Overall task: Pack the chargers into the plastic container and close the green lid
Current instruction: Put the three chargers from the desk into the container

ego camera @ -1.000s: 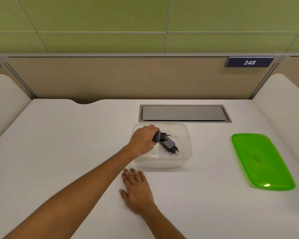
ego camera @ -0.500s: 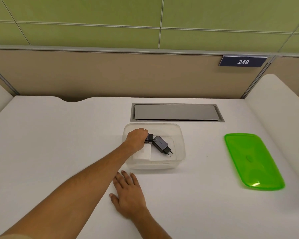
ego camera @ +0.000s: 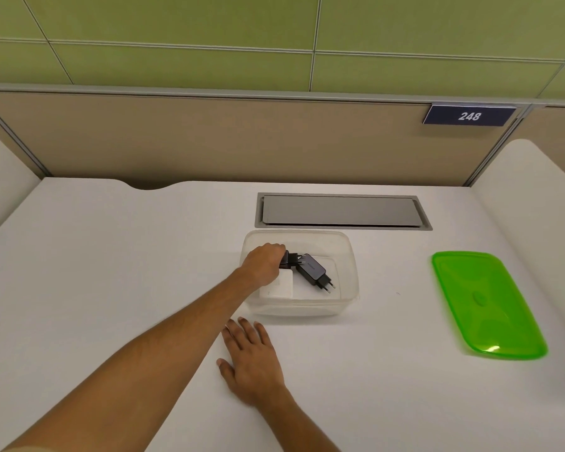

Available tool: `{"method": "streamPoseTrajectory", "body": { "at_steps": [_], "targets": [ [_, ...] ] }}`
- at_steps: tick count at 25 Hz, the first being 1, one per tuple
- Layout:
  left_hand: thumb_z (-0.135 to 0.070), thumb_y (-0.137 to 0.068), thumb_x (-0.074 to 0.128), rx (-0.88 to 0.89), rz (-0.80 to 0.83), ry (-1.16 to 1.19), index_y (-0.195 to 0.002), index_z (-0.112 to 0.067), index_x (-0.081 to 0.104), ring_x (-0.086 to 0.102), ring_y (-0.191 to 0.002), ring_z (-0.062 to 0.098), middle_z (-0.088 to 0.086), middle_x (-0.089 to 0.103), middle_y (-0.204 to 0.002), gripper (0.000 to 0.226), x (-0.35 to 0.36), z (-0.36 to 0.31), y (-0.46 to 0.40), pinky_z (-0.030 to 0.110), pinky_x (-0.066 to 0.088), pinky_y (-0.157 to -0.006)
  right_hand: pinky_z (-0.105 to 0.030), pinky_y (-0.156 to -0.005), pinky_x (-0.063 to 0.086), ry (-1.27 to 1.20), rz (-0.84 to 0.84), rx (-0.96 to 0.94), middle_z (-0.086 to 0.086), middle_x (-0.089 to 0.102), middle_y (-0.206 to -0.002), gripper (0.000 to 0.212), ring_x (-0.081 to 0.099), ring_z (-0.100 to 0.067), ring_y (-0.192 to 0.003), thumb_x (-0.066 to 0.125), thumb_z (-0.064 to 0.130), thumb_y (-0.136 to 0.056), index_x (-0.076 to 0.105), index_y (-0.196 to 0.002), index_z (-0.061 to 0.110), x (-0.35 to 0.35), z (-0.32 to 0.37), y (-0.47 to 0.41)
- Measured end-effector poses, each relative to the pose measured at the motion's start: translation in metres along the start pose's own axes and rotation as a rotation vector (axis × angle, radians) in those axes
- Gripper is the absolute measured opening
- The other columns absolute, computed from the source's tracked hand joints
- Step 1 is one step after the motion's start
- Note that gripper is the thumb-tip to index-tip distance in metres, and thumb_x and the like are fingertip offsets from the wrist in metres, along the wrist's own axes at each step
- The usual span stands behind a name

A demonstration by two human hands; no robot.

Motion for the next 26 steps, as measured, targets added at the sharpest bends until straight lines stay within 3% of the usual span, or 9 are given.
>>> {"method": "streamPoseTrajectory", "body": {
  "at_steps": [4, 5, 8, 10, 14, 20, 23, 26],
  "targets": [
    [-0.001, -0.087, 0.049, 0.033, -0.048, 0.081, -0.119, -0.009, 0.054, 0.056, -0.106, 0.032, 0.014, 0.061, -0.12, 0.033, -0.009, 0.002, 0.012, 0.041, 0.05, -0.086, -0.049, -0.111, 0.03, 0.017, 0.029, 0.02, 0.004, 0.045, -0.147, 0.055, 0.04, -0.018, -0.136, 0.034, 0.051, -0.094, 0.046, -0.139, 0.021, -0.004, 0.001, 0.002],
    [-0.005, -0.088, 0.05, 0.046, -0.065, 0.107, -0.125, -0.01, 0.053, 0.055, -0.112, 0.031, 0.012, 0.059, -0.126, 0.037, -0.011, 0.001, 0.017, 0.041, 0.049, -0.091, -0.05, -0.113, 0.025, 0.024, 0.03, 0.015, 0.004, 0.042, -0.149, 0.056, 0.037, -0.019, -0.138, 0.033, 0.051, -0.095, 0.044, -0.14, 0.021, -0.003, 0.0, 0.001],
    [-0.021, -0.09, 0.053, 0.129, -0.113, 0.126, -0.131, -0.014, 0.048, 0.052, -0.118, 0.029, 0.01, 0.054, -0.131, 0.041, -0.017, -0.008, 0.036, 0.039, 0.046, -0.094, -0.05, -0.115, -0.007, 0.002, 0.057, -0.011, 0.002, 0.021, -0.159, 0.062, 0.012, -0.02, -0.147, 0.019, 0.052, -0.097, 0.024, -0.149, 0.019, 0.001, 0.0, 0.0],
    [-0.024, -0.091, 0.054, 0.189, -0.135, 0.123, -0.131, -0.014, 0.048, 0.047, -0.125, 0.029, 0.012, 0.052, -0.135, 0.042, -0.017, -0.017, 0.05, 0.04, 0.043, -0.1, -0.046, -0.115, -0.014, 0.01, 0.063, -0.023, 0.001, 0.012, -0.161, 0.064, 0.003, -0.02, -0.148, 0.015, 0.054, -0.097, 0.016, -0.151, 0.019, 0.001, 0.0, 0.0],
    [-0.027, -0.093, 0.053, 0.317, -0.204, 0.109, -0.139, -0.013, 0.042, 0.029, -0.14, 0.019, 0.005, 0.045, -0.146, 0.049, -0.015, -0.036, 0.075, 0.036, 0.032, -0.111, -0.042, -0.12, -0.003, 0.0, 0.083, -0.065, -0.004, 0.014, -0.16, 0.061, 0.008, -0.022, -0.148, 0.028, 0.047, -0.098, 0.017, -0.151, 0.018, -0.011, -0.005, 0.003],
    [-0.029, -0.095, 0.048, 0.498, -0.298, 0.045, -0.137, -0.013, 0.045, 0.029, -0.142, 0.019, 0.004, 0.045, -0.146, 0.046, -0.004, -0.077, 0.105, 0.033, 0.022, -0.117, -0.046, -0.116, 0.023, -0.005, -0.159, 0.005, -0.005, 0.055, -0.137, 0.045, 0.049, -0.023, -0.127, 0.042, 0.036, -0.094, 0.049, -0.134, 0.018, -0.046, -0.054, 0.059],
    [-0.026, -0.094, 0.048, 0.674, -0.33, -0.056, -0.13, -0.011, 0.053, 0.037, -0.138, 0.024, 0.008, 0.051, -0.141, 0.04, 0.01, -0.112, 0.12, 0.04, 0.033, -0.113, -0.044, -0.111, 0.034, 0.081, -0.29, 0.079, 0.0, 0.067, -0.118, 0.037, 0.06, -0.018, -0.109, 0.054, 0.029, -0.086, 0.06, -0.121, 0.019, -0.067, -0.095, 0.095],
    [-0.017, -0.085, 0.06, 0.93, -0.37, -0.171, -0.116, -0.008, 0.064, 0.053, -0.125, 0.029, 0.011, 0.064, -0.126, 0.032, 0.032, -0.147, 0.135, 0.039, 0.047, -0.101, -0.045, -0.107, 0.036, 0.173, -0.364, 0.252, -0.001, 0.071, -0.104, 0.031, 0.064, -0.021, -0.1, 0.061, 0.022, -0.079, 0.066, -0.109, 0.016, -0.094, -0.147, 0.128]
  ]
}}
Point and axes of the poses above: each hand's wrist, its own y-axis away from the middle knuckle, its own x-axis out of the palm, z = x × y, the point moved 4 cm from there along -y, towards the middle knuckle
